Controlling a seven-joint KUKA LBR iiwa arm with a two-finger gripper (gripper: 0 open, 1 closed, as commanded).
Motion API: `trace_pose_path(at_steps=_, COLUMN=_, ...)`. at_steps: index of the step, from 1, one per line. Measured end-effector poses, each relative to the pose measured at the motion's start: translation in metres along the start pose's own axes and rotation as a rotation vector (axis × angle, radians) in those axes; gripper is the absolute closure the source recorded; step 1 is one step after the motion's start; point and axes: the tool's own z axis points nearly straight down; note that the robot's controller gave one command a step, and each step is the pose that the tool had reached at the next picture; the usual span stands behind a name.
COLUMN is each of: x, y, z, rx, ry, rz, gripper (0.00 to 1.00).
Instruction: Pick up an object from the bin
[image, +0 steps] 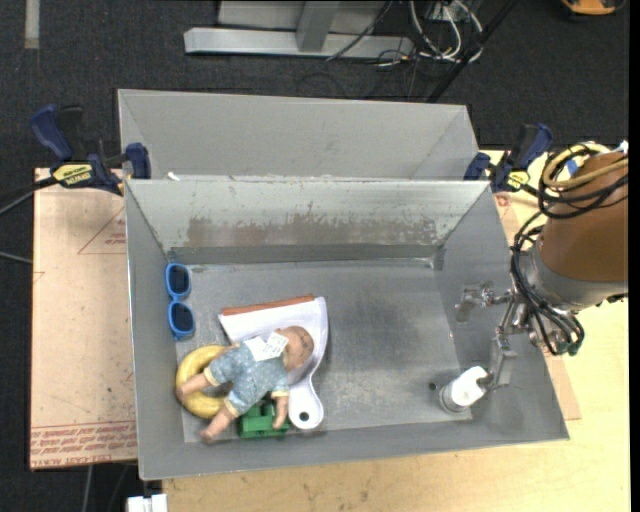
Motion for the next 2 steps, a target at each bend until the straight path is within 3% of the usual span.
trace_pose_path(at_steps=1, x=0.004, y=-0.003, z=0.026, rx=0.001, ry=-0.004, rz=-0.075, gripper=0.0)
trace_pose_path(at_steps=2, x=0.016, y=-0.002, z=0.052, rx=-0.002, ry=0.002, rz=-0.334, gripper=0.0)
